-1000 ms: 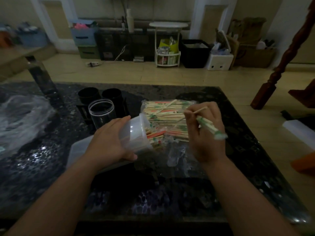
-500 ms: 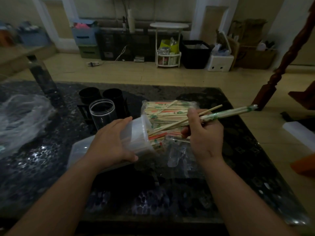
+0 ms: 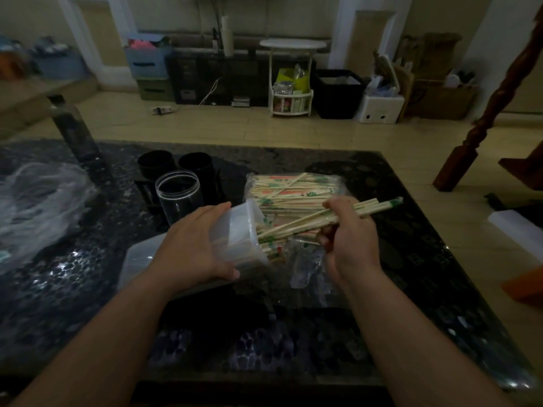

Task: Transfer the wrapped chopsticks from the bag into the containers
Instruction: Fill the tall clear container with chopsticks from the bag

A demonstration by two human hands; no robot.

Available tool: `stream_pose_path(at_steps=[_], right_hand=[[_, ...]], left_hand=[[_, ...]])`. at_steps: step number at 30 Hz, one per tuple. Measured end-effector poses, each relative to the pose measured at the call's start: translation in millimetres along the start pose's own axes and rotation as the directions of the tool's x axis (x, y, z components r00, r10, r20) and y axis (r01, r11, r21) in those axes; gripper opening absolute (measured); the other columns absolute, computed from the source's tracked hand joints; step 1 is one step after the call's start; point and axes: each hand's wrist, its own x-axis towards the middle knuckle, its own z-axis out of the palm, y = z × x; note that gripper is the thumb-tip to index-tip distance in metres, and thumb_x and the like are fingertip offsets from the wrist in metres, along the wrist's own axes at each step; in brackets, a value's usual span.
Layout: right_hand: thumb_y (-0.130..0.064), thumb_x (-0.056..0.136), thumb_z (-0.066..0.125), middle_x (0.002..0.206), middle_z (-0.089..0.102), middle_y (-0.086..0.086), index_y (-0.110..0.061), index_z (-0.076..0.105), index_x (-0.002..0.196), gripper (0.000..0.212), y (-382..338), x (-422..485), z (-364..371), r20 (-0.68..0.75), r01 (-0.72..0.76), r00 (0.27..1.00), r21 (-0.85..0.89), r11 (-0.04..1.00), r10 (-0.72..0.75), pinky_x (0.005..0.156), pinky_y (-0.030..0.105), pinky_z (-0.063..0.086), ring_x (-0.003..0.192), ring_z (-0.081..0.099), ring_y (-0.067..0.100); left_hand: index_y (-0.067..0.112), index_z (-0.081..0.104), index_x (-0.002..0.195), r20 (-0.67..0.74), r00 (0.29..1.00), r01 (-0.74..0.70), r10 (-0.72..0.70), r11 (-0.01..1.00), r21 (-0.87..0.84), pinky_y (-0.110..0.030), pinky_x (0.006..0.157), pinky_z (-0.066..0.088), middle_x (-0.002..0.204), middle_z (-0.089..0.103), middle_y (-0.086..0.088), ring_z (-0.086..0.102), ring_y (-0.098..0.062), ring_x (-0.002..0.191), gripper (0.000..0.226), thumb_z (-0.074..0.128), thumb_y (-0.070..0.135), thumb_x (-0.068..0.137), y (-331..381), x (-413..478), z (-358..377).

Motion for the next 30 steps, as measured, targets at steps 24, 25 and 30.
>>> stream_pose_path(at_steps=[24,25,30], right_hand=[[-0.008,0.085,0.072,0.074,0.066,-0.004,-0.024,0.067,0.075,0.02,18.3,4.2,-8.4,0.168,0.148,0.984,-0.61,0.778,-0.056,0.067,0.033,0.055,0.072,0.063,0.014],[-0.01,0.084,0.073,0.076,0.067,-0.005,-0.025,0.067,0.074,0.019,19.6,5.1,-9.0,0.165,0.16,0.984,-0.624,0.765,-0.071,0.069,0.034,0.055,0.074,0.064,0.013],[-0.011,0.085,0.073,0.071,0.07,-0.01,-0.027,0.071,0.074,0.019,17.7,8.4,-13.6,0.251,0.221,0.965,-0.612,0.759,-0.078,0.066,0.021,0.052,0.069,0.064,0.003]], left_hand=[[0.031,0.032,0.149,-0.007,1.0,0.001,-0.001,1.0,0.014,-0.035,0.111,0.03,0.147,0.038,0.005,0.038,-0.016,0.132,0.133,0.063,0.07,0.026,3.6,-0.1,1.2],[0.032,0.032,0.149,-0.005,1.0,0.004,-0.003,1.0,0.014,-0.035,0.111,0.03,0.148,0.038,0.006,0.038,-0.016,0.133,0.133,0.064,0.07,0.026,3.5,-0.2,1.5],[0.033,0.031,0.149,0.002,1.0,0.008,-0.008,1.0,0.005,-0.039,0.112,0.03,0.148,0.037,0.005,0.038,-0.017,0.133,0.133,0.065,0.069,0.026,2.7,-0.3,2.5]])
